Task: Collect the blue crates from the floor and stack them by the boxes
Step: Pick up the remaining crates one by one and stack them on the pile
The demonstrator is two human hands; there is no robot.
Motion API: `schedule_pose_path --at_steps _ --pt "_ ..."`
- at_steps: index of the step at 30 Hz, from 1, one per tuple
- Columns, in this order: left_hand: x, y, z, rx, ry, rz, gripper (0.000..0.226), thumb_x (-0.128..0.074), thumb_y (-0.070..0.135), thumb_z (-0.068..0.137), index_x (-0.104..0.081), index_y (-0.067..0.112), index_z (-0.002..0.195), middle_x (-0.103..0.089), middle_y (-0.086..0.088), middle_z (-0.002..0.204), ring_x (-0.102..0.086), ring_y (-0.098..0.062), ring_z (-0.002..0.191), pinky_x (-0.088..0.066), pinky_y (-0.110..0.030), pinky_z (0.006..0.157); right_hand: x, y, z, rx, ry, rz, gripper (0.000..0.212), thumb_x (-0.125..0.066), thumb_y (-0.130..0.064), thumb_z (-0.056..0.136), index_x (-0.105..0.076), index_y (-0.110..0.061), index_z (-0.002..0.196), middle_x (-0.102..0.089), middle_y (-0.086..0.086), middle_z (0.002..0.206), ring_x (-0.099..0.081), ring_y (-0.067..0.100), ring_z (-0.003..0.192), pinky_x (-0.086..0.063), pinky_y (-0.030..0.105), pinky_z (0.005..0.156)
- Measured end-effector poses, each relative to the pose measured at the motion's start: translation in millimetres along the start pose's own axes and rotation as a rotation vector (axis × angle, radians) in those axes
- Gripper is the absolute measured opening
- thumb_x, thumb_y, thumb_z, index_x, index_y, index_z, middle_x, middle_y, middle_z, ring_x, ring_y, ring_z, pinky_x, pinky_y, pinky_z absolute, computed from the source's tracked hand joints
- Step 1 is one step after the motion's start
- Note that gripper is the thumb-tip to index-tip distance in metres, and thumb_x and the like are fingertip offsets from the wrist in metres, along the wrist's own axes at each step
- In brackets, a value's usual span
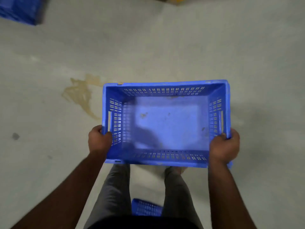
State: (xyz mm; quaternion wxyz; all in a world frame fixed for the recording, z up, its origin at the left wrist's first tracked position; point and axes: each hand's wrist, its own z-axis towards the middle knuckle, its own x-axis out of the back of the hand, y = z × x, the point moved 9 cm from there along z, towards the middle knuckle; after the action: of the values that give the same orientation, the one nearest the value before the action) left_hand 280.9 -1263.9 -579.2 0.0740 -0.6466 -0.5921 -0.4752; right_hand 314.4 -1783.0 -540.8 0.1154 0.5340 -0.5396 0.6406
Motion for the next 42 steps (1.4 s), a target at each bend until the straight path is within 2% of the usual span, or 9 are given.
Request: schedule_pose_path --at_steps 3,7,15,17,22,27,33,37,42 --pt "102 16 13 -0.059 0.056 -0.134 0.028 -0.056 0.013 0.084 -0.07 0.014 0.108 -0.074 -0.009 0.097 -0.07 -0.033 0.089 -0.057 -0.045 0.084 25 -94 -50 0.108 -0.073 -0.038 0.033 -0.063 -0.018 0.089 -0.068 -0.01 0.12 -0.072 0.02 0.114 -0.067 0.043 0.104 -0.049 0.043 0.089" --pt "231 24 50 -0.103 0.115 -0.279 0.03 -0.052 0.008 0.088 -0.07 0.026 0.104 -0.074 -0.004 0.095 -0.072 -0.03 0.088 -0.058 -0.047 0.086 28 -226 -125 0.248 -0.183 -0.011 0.031 -0.068 -0.023 0.09 -0.07 -0.01 0.118 -0.073 0.02 0.111 -0.067 0.041 0.104 -0.049 0.043 0.092" --pt "455 19 143 -0.011 0.416 -0.553 0.041 -0.045 0.011 0.083 -0.069 0.016 0.116 -0.073 -0.005 0.105 -0.07 -0.03 0.097 -0.057 -0.049 0.093 -49 -443 -282 0.366 -0.28 0.129 0.03 -0.066 -0.026 0.09 -0.07 -0.018 0.119 -0.074 0.008 0.114 -0.068 0.033 0.104 -0.049 0.036 0.089" --pt "498 21 170 -0.017 0.462 -0.6 0.04 -0.045 0.007 0.083 -0.069 0.017 0.114 -0.072 -0.004 0.1 -0.07 -0.03 0.095 -0.057 -0.047 0.092 -72 -486 -317 0.395 -0.301 0.146 0.03 -0.065 -0.026 0.09 -0.069 -0.019 0.118 -0.075 0.007 0.114 -0.068 0.033 0.104 -0.049 0.036 0.089" --pt "582 14 263 0.003 0.507 -0.672 0.042 -0.047 0.011 0.082 -0.069 0.016 0.118 -0.074 -0.005 0.107 -0.071 -0.027 0.096 -0.058 -0.046 0.092 -142 -576 -389 0.475 -0.327 0.153 0.026 -0.063 -0.026 0.092 -0.069 -0.02 0.116 -0.075 0.006 0.111 -0.067 0.033 0.103 -0.049 0.036 0.088" --pt "653 17 374 -0.004 0.511 -0.7 0.04 -0.047 0.008 0.082 -0.071 0.016 0.113 -0.075 -0.006 0.103 -0.072 -0.028 0.095 -0.058 -0.049 0.092 -239 -655 -456 0.522 -0.383 0.131 0.027 -0.061 -0.024 0.094 -0.067 -0.017 0.12 -0.074 0.009 0.112 -0.067 0.035 0.102 -0.049 0.039 0.088" --pt "763 1 510 0.069 0.515 -0.702 0.036 -0.051 0.014 0.068 -0.072 0.032 0.09 -0.077 0.003 0.089 -0.074 -0.026 0.084 -0.061 -0.051 0.084 -355 -754 -555 0.499 -0.519 0.133 0.027 -0.061 -0.025 0.09 -0.068 -0.019 0.115 -0.075 0.005 0.106 -0.069 0.031 0.096 -0.053 0.042 0.088" --pt "837 5 594 0.079 0.545 -0.707 0.042 -0.048 0.008 0.068 -0.072 0.029 0.097 -0.075 0.001 0.09 -0.072 -0.025 0.083 -0.061 -0.048 0.085 -419 -819 -624 0.47 -0.54 0.143 0.029 -0.061 -0.029 0.086 -0.069 -0.021 0.112 -0.075 0.003 0.103 -0.071 0.031 0.094 -0.056 0.046 0.089" --pt "910 2 744 0.05 0.45 -0.714 0.038 -0.053 0.012 0.067 -0.071 0.027 0.097 -0.076 -0.001 0.092 -0.074 -0.028 0.086 -0.061 -0.05 0.086 -501 -887 -708 0.431 -0.494 0.179 0.027 -0.063 -0.024 0.091 -0.069 -0.018 0.117 -0.074 0.005 0.105 -0.069 0.029 0.094 -0.054 0.043 0.089"
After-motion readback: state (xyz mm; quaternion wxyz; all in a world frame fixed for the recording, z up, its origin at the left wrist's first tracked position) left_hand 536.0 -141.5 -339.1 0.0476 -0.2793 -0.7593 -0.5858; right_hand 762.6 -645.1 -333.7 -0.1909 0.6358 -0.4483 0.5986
